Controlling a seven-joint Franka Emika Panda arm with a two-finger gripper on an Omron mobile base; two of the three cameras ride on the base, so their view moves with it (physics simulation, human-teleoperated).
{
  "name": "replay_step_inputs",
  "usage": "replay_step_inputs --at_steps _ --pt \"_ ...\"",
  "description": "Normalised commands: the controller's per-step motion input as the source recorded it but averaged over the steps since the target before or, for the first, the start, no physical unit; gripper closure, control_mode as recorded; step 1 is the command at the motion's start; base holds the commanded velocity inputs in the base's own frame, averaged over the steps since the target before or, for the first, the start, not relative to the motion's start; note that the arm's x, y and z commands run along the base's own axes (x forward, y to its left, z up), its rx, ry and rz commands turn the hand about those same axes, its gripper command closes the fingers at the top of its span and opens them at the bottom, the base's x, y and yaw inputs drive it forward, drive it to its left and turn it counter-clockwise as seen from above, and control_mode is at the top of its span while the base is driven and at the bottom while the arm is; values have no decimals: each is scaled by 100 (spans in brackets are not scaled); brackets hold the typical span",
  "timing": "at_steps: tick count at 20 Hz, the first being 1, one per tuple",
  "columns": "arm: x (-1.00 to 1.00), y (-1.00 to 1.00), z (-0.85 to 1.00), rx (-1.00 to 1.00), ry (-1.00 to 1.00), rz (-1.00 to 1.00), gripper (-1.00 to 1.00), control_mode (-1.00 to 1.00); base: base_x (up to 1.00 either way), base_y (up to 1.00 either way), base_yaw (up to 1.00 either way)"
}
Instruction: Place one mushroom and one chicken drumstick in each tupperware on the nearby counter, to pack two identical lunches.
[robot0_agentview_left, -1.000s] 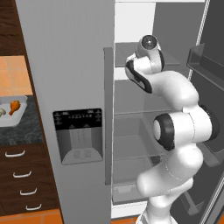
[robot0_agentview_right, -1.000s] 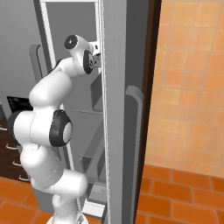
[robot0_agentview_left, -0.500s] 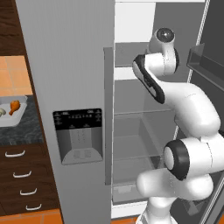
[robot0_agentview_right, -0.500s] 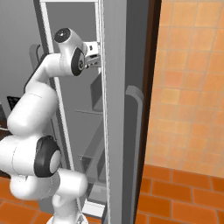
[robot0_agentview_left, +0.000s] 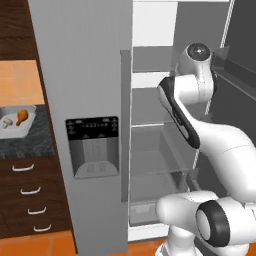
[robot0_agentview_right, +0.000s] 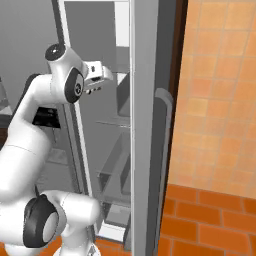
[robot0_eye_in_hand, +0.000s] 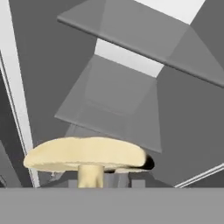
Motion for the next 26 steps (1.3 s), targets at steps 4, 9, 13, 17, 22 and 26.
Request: replay_step_inputs --at_steps 4,9,13,17,22,26 --pt "0 0 0 0 0 0 100 100 -92 95 17" --pt "0 0 0 0 0 0 100 100 -20 100 31" --pt "0 0 0 0 0 0 100 100 0 100 32" --pt "0 0 0 0 0 0 100 100 24 100 38" --pt "0 0 0 0 0 0 100 100 35 98 55" --pt "0 0 0 0 0 0 100 100 45 89 61"
